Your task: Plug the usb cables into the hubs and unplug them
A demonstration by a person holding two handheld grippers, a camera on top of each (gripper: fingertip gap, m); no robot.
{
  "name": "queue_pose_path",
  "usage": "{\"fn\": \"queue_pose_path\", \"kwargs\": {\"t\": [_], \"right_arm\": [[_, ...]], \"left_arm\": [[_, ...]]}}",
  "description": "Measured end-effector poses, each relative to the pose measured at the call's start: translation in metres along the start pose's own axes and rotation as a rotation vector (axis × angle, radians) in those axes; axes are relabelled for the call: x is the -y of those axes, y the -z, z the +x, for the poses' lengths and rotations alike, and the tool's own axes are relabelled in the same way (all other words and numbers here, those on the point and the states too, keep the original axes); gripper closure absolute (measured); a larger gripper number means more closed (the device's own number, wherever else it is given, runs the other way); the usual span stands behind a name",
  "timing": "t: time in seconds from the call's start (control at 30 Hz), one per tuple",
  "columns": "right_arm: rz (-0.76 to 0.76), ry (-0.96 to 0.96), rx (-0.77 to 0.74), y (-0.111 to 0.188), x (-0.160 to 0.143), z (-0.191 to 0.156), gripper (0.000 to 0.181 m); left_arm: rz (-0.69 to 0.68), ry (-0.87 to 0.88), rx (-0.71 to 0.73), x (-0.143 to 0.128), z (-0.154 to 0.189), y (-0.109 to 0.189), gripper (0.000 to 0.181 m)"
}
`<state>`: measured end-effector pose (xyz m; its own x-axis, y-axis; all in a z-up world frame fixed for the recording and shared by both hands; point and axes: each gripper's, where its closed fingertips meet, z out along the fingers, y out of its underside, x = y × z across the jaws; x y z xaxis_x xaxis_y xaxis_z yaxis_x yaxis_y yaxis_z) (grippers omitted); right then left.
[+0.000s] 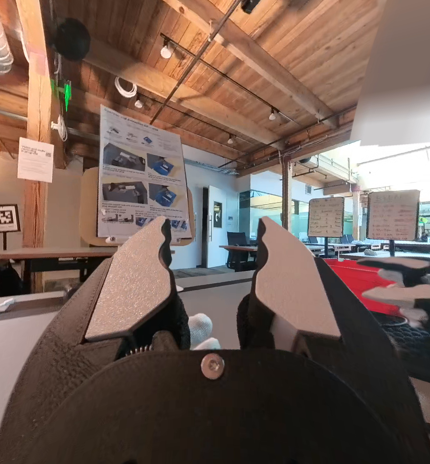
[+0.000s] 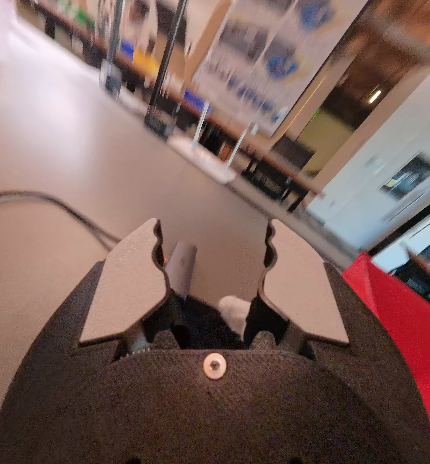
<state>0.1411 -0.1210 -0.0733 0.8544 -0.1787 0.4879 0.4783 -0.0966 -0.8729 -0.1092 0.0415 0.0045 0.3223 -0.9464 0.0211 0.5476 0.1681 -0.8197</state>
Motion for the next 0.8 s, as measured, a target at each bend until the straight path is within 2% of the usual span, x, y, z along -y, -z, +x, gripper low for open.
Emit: {"fn": "queue_pose_path", "kwargs": {"t": [0.03,0.1,0.2,0.3,0.4,0.53,0.7,0.8], "right_arm": [[0.131,-0.002,-0.058,0.006,0.018,0.008,0.095],[0.358,-0.02,-0.134,0.025,0.051,0.017,0.096],[0.492,-0.042,-0.168,0.039,0.071,0.016,0.094],[0.481,-0.008,-0.223,0.036,0.062,0.018,0.089],[0.393,-0.03,-0.268,0.021,0.034,0.022,0.088],[0.362,0.072,-0.263,0.017,0.035,0.012,0.095],[0.271,0.212,-0.237,0.005,0.027,-0.002,0.099],[0.27,0.216,-0.233,0.004,0.026,-0.003,0.099]], "left_arm": [[-0.016,0.014,0.012,-0.003,-0.003,0.0,0.117],[-0.048,0.034,0.022,-0.009,-0.006,0.0,0.118],[-0.091,0.008,0.012,-0.016,-0.003,-0.002,0.119],[-0.132,-0.023,-0.001,-0.023,0.001,-0.004,0.12],[-0.152,-0.001,-0.003,-0.028,0.0,-0.004,0.121],[-0.185,0.056,0.006,-0.035,-0.003,-0.004,0.121],[-0.257,-0.011,-0.064,-0.047,0.012,-0.007,0.121],[-0.286,-0.057,-0.108,-0.053,0.021,-0.007,0.121]]}}
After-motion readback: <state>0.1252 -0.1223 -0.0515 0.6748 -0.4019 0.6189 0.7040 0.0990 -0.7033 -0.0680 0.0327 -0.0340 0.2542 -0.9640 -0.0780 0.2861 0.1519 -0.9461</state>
